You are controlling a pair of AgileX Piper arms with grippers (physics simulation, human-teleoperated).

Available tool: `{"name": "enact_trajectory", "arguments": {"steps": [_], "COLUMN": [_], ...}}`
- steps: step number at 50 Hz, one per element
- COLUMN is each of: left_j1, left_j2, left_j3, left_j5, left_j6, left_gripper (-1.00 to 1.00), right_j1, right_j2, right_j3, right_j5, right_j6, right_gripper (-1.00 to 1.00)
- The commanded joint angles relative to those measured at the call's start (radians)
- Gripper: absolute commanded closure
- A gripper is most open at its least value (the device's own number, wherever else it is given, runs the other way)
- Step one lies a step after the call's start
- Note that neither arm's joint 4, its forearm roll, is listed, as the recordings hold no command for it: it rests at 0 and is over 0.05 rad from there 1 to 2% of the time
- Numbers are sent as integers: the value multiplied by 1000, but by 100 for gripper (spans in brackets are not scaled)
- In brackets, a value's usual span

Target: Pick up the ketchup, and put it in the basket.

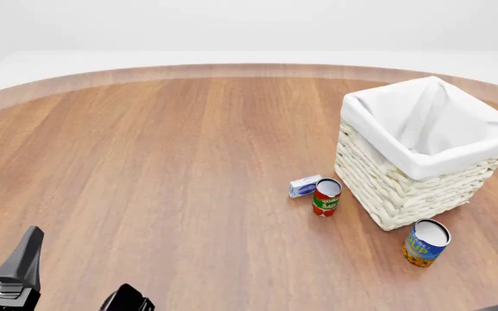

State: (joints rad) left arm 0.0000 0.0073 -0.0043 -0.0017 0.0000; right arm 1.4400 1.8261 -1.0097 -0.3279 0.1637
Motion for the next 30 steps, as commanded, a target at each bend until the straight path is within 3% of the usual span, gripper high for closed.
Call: {"name": "enact_trajectory", "arguments": {"steps": [1,30], "left_j1": [0,0], "left_j2": [0,0], "left_j3": [0,0], "left_j5": [0,0], "left_j6": [0,0], "left_gripper": [-100,-100], "right_j1": [-17,-25], "right_j2": [16,58], "right_j3": [-17,-76], "right_j5": [6,35], "right_j6": [1,25], "right_gripper": [-100,-100]}}
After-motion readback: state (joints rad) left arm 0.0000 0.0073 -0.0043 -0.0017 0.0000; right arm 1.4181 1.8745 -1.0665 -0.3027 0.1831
